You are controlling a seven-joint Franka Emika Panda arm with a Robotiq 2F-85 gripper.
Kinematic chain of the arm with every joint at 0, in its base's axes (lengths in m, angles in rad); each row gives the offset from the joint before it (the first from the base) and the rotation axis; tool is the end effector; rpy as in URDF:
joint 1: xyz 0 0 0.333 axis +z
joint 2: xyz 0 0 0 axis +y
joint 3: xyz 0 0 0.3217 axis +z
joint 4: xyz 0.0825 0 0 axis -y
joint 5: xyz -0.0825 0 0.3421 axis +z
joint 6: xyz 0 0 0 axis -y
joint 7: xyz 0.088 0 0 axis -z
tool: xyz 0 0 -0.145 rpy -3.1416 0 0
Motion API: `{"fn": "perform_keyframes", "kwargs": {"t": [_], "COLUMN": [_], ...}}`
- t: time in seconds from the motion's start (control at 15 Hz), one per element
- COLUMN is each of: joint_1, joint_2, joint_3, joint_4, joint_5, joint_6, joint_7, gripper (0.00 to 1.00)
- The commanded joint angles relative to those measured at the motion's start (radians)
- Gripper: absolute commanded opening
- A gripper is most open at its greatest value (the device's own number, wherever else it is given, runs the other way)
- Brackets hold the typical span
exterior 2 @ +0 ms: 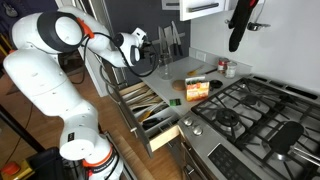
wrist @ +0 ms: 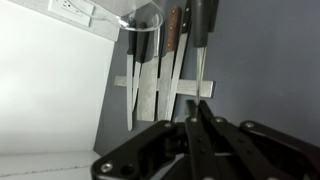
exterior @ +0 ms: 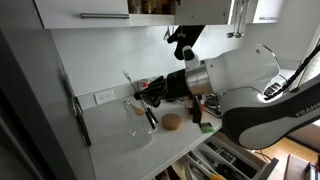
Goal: Remove the two metal skewers from the drawer, then put them in the transparent jar
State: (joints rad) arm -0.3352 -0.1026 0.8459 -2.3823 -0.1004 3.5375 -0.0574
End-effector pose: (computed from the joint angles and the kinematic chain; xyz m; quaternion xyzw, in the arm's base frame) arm 0.4528 0.2844 0.5200 -0.7644 -0.2960 -0.5662 0.0866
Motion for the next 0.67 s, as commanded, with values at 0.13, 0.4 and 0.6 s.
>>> {"fn": "perform_keyframes", "kwargs": {"t": [0.13, 0.4, 0.6], "joint_1": [-0.015, -0.097, -0.153], "joint_2": [-0.125, -0.133, -0.087], "joint_3": [-0.022, 0.028, 0.078], "joint_4": [-0.002, 0.028, 0.058], "joint_5": [0.074, 0.152, 0.199], "joint_6": [0.010, 0.066, 0.135], "joint_7": [0.039, -0.021, -0.061], "gripper": [0.01, 0.01, 0.01]}}
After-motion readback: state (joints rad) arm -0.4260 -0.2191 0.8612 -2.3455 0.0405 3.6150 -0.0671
